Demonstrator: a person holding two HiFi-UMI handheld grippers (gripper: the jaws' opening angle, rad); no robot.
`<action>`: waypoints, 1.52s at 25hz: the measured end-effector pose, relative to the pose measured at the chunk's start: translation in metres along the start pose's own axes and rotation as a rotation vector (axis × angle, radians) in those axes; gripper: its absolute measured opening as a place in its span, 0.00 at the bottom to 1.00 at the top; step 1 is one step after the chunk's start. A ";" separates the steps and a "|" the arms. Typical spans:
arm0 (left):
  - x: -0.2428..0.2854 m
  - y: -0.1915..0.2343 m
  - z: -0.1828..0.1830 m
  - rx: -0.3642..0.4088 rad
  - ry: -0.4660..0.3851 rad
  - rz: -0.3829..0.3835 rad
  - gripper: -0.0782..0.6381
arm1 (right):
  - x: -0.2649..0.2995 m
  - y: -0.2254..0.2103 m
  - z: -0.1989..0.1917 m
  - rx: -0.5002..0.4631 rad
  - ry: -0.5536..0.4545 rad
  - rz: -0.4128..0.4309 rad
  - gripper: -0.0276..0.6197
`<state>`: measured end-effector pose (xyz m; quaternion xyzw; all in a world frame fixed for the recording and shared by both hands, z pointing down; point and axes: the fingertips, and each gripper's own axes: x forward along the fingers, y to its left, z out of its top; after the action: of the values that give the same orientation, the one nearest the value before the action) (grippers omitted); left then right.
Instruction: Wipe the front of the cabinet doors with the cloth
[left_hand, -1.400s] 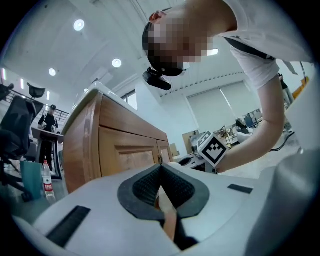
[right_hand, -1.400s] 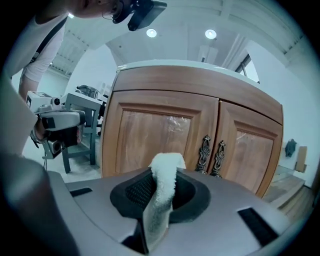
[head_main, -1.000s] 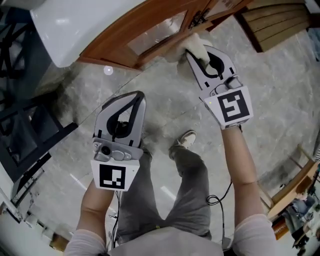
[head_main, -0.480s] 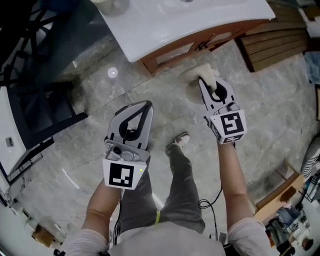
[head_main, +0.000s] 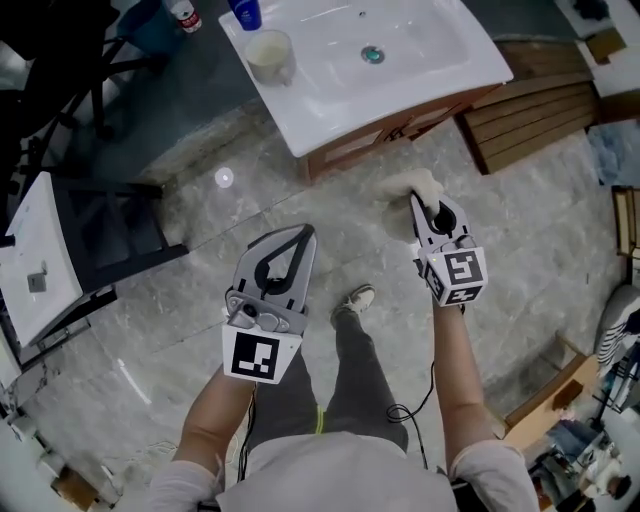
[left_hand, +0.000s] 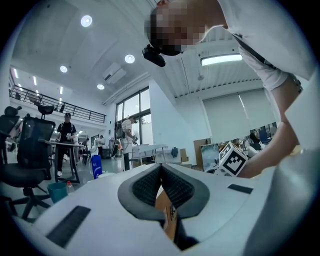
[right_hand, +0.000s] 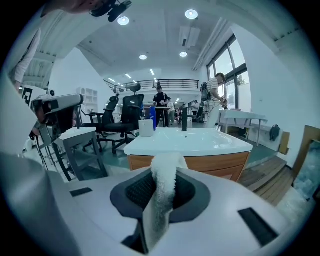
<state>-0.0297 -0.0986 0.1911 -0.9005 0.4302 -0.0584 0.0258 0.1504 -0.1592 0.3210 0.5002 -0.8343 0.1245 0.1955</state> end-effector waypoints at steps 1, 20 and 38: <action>-0.003 0.001 0.009 -0.001 -0.003 0.001 0.13 | -0.006 0.000 0.008 0.004 -0.001 -0.008 0.16; -0.087 0.027 0.228 -0.027 -0.168 0.088 0.13 | -0.148 0.075 0.196 -0.021 -0.127 0.007 0.16; -0.161 0.061 0.326 0.037 -0.293 0.186 0.13 | -0.260 0.164 0.339 -0.143 -0.426 0.114 0.16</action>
<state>-0.1356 -0.0137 -0.1516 -0.8550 0.5022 0.0679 0.1102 0.0475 -0.0145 -0.1008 0.4522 -0.8903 -0.0324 0.0424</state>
